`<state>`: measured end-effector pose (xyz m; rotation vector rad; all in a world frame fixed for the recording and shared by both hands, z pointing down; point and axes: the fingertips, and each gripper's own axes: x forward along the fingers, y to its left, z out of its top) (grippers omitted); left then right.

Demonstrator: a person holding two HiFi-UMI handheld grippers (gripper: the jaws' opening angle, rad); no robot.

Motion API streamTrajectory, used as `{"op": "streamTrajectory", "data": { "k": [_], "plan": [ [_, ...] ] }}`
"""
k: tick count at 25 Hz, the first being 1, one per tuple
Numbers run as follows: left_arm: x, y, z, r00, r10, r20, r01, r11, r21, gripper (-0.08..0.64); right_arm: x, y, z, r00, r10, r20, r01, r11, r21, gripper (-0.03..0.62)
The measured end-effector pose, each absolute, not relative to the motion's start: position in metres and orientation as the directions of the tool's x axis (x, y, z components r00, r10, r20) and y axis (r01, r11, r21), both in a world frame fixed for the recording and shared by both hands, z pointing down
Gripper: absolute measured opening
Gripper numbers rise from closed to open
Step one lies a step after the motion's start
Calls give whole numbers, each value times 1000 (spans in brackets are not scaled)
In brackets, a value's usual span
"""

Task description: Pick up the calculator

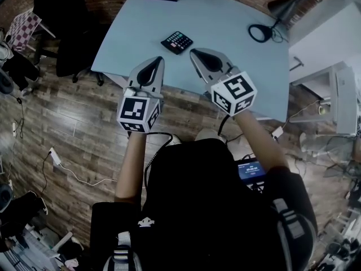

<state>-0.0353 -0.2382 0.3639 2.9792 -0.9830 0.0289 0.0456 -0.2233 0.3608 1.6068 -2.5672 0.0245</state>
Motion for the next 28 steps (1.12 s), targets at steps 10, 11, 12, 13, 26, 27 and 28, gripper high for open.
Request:
{"op": "streamTrajectory", "data": {
  "k": [10,11,12,13,26,27,28],
  "plan": [
    [-30,-264,377,799,-599,51,-600,-800,17,8,57,-252,380,-421,-895,148,-901,432,45,5],
    [-28,-267,380,798,-600,64,-602,-799,19,8,59,-256,382,-425,-893,151,-899,435,44,5],
    [-26,-270,383,795,-602,77,-605,-796,21,8,60,-260,384,-431,-889,155,-896,442,43,5],
    [-25,-273,387,790,-607,88,-611,-791,22,8,61,-264,387,-440,-884,160,-891,451,41,5],
    [-10,-328,398,697,-710,101,-714,-700,13,8,74,-338,423,-552,-801,231,-818,574,38,5],
    [-10,-331,401,692,-714,107,-720,-694,15,8,73,-342,429,-555,-796,241,-815,579,36,5],
    [-10,-333,403,686,-718,116,-725,-689,19,8,72,-346,436,-557,-791,252,-812,583,35,5]
  ]
}}
